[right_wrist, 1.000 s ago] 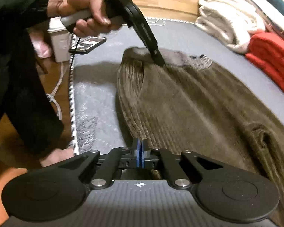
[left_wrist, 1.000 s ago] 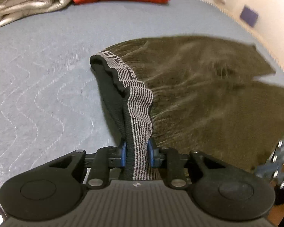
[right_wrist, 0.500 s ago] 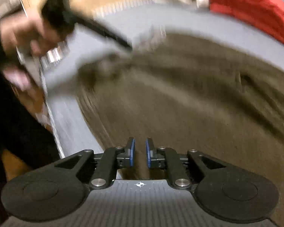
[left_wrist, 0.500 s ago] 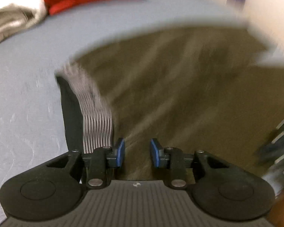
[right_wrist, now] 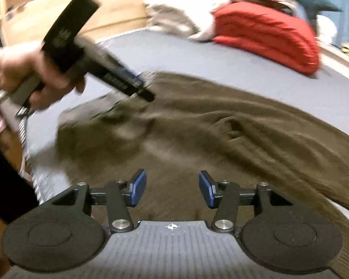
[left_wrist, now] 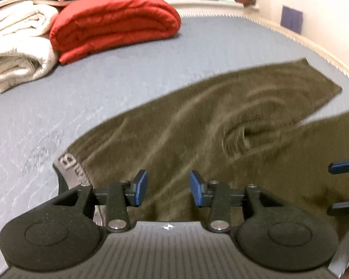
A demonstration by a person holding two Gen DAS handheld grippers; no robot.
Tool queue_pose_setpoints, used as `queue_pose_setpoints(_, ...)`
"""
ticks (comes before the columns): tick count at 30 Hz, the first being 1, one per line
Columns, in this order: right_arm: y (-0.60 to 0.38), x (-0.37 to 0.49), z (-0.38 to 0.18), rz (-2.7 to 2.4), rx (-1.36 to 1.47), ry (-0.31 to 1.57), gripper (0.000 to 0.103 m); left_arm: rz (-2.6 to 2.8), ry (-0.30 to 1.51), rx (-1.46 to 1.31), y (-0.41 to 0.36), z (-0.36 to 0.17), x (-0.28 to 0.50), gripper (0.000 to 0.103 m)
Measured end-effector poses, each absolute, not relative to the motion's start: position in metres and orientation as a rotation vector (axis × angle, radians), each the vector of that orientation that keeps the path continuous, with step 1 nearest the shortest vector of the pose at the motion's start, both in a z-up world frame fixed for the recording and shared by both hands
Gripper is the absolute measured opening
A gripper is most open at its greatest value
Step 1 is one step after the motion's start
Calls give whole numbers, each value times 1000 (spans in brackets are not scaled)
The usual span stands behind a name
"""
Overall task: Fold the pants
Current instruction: 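Lay the waistband down and open both tools, then move both tools toward the leg cuffs of the pants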
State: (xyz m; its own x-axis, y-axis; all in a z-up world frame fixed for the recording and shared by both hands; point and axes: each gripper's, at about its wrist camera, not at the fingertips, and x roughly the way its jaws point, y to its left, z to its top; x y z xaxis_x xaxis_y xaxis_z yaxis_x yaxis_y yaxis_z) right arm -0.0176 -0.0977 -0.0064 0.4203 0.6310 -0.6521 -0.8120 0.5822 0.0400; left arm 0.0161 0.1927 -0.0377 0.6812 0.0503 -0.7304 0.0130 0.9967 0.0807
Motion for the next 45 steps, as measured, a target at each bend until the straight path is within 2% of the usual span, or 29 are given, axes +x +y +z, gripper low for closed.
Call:
queue_pose_setpoints(3, -111, -11, 3, 849, -328, 596, 55, 39, 779, 49, 191, -33, 25, 45)
queue_pose_setpoints(7, -128, 0, 14, 752, -347, 529, 67, 46, 752, 0, 193, -28, 37, 45)
queue_pose_setpoints(10, -138, 9, 15, 675, -355, 513, 68, 41, 738, -5, 194, -24, 41, 44)
queue_pose_setpoints(14, -147, 22, 12, 625, -329, 554, 68, 53, 748, -6, 198, -29, 48, 31)
queue_pose_setpoints(16, -148, 23, 10, 624, -331, 560, 68, 65, 759, -3, 198, -33, 52, 28)
queue_pose_setpoints(21, -154, 21, 7, 618, -365, 538, 68, 60, 771, 17, 190, -39, 59, 27)
queue_pose_setpoints(23, -159, 20, 5, 607, -380, 525, 81, 52, 761, 30, 185, -40, 60, 28)
queue_pose_setpoints(25, -163, 19, 5, 595, -384, 513, 92, 47, 744, 48, 180, -39, 60, 32)
queue_pose_setpoints(27, -167, 21, 6, 575, -383, 503, 96, 35, 723, 70, 174, -38, 59, 44)
queue_pose_setpoints(29, -170, 22, 6, 562, -375, 502, 102, 26, 693, 111, 168, -38, 55, 60)
queue_pose_setpoints(32, -181, 27, 10, 527, -305, 517, 102, 32, 649, 202, 157, -40, 51, 67)
queue_pose_setpoints(41, -187, 30, 17, 496, -220, 495, 102, 10, 601, 244, 151, -38, 45, 71)
queue_pose_setpoints(42, -188, 31, 18, 497, -206, 494, 102, 17, 603, 228, 155, -36, 45, 70)
queue_pose_setpoints(43, -190, 32, 20, 513, -180, 499, 102, 17, 611, 198, 163, -32, 46, 55)
queue_pose_setpoints(44, -192, 34, 21, 525, -160, 506, 102, 15, 625, 142, 174, -29, 49, 16)
queue_pose_setpoints(45, -192, 34, 21, 525, -160, 506, 102, 20, 648, 83, 185, -29, 53, 0)
